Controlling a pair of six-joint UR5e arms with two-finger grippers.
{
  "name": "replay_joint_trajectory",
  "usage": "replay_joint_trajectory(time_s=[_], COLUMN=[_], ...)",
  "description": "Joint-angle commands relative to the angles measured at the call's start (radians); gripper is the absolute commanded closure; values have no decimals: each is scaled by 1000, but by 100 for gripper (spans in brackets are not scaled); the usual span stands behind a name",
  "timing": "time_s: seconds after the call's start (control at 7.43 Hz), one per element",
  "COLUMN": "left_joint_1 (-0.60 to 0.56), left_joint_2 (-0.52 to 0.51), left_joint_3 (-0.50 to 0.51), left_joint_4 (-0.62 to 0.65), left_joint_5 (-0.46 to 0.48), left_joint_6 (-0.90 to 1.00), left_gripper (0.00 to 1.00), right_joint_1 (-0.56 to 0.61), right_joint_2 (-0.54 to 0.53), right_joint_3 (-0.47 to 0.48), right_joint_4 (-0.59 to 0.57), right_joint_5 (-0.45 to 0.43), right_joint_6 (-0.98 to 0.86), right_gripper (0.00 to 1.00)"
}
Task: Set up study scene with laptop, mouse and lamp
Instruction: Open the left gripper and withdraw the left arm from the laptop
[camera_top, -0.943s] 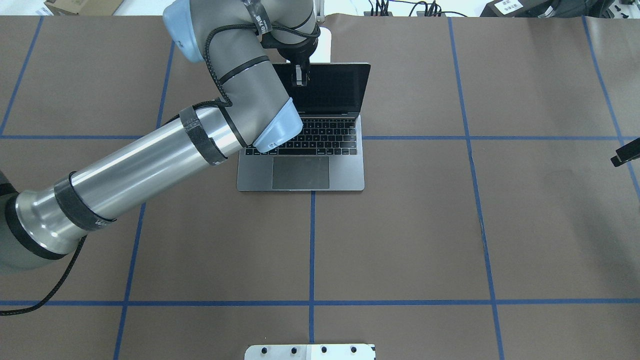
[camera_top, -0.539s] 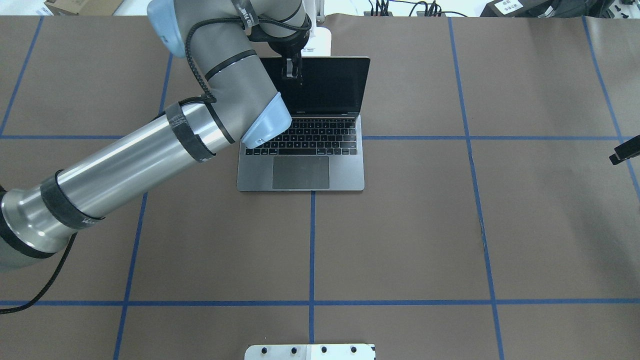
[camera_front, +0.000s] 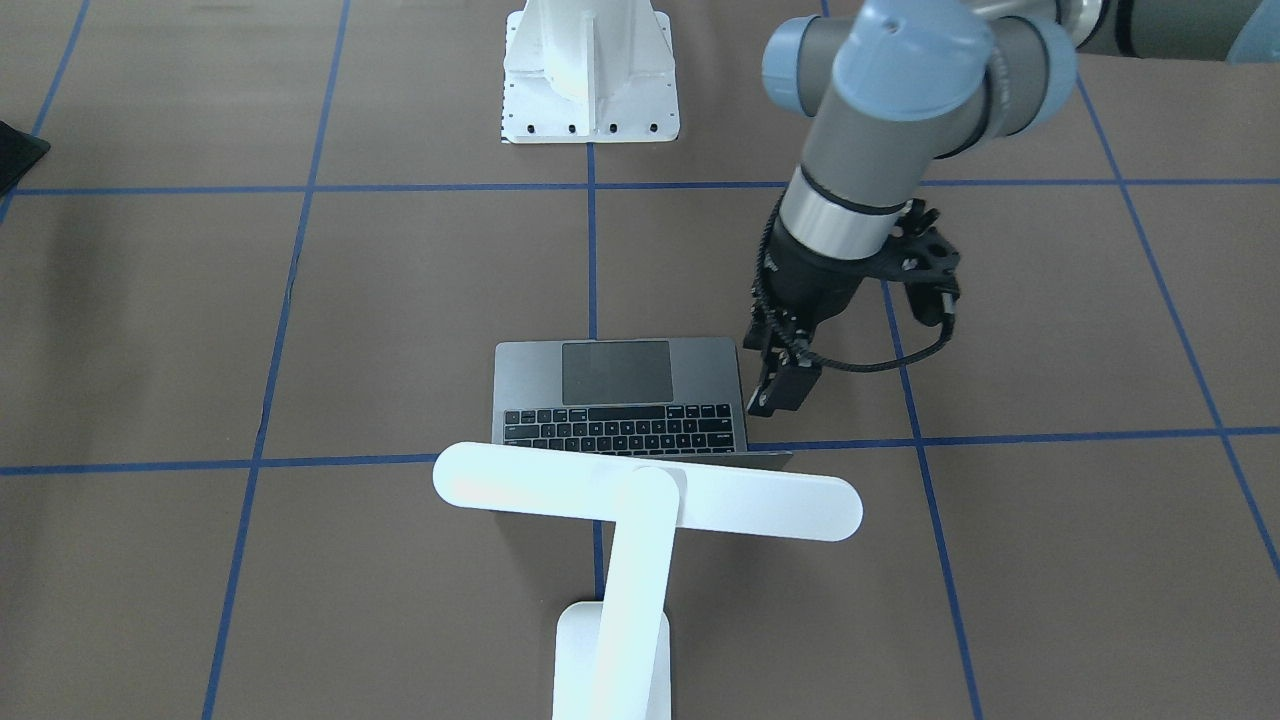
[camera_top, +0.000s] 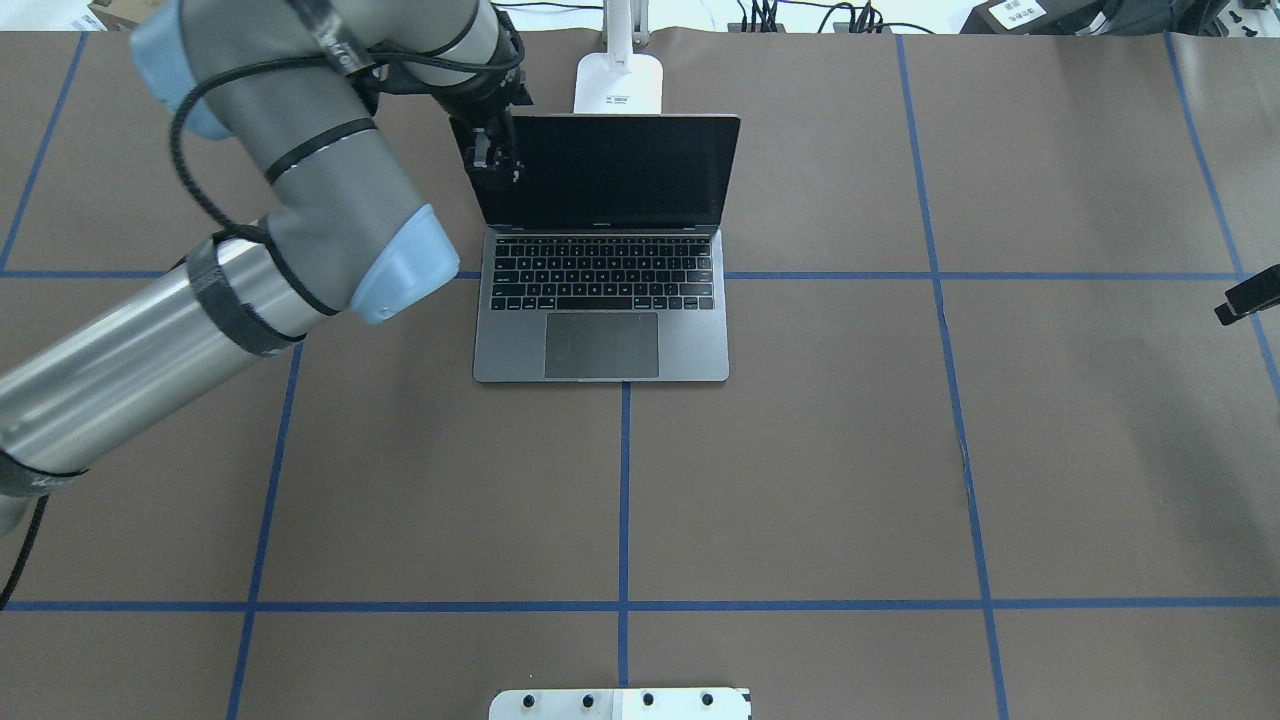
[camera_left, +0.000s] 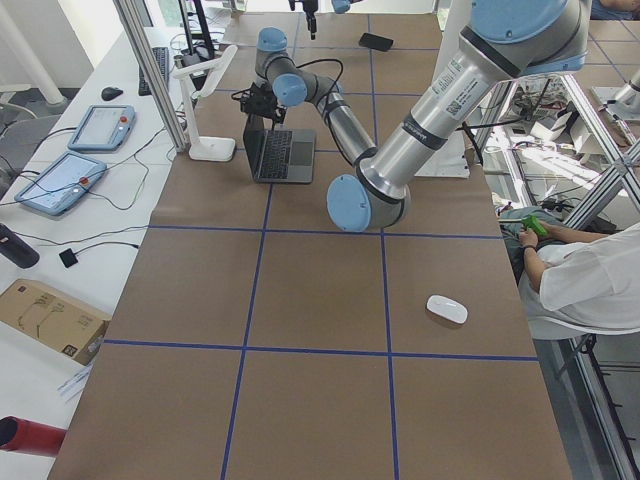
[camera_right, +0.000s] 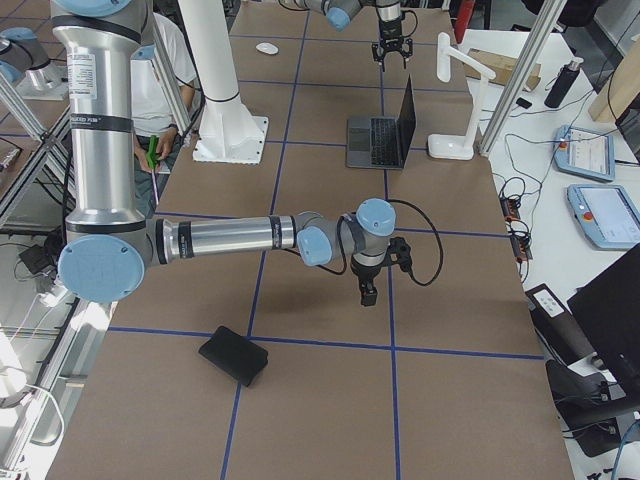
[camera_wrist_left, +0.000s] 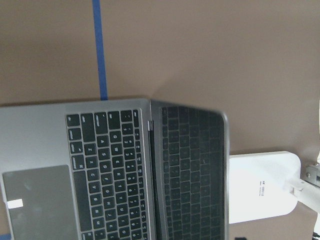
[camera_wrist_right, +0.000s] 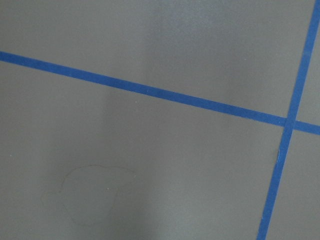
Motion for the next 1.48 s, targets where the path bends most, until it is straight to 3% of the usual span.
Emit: replay_joint_trajectory(time_s=[0.0, 0.4, 0.54, 0.67, 0.81, 1.08, 1.35], left_joint_1=[-51, -139, -189, -247, -312, -433, -556], left_joint_2=[242, 506, 578, 635, 678, 770, 804], left_joint_3=[-194, -284, -284, -279, -267, -227, -133], left_joint_4=[12, 0, -3, -5, -6, -6, -6], left_joint_5=[-31, -86, -102, -120, -148, -217, -249], left_joint_6=[295, 850, 1057, 1275, 1505, 1944, 2294], left_gripper=[4, 1, 1, 1, 1, 1, 0], right_joint_1=[0, 2, 2, 2, 3, 2, 5], right_joint_2=[-4, -129, -199, -232, -237, -234, -240], right_joint_3=[10, 85, 78, 69, 67, 64, 46], right_joint_4=[0, 43, 186, 259, 261, 252, 249], right_joint_5=[11, 66, 60, 54, 48, -45, -53], right_joint_6=[3, -26, -24, -18, -18, -12, -30], right_gripper=[0, 0, 0, 0, 0, 0, 0])
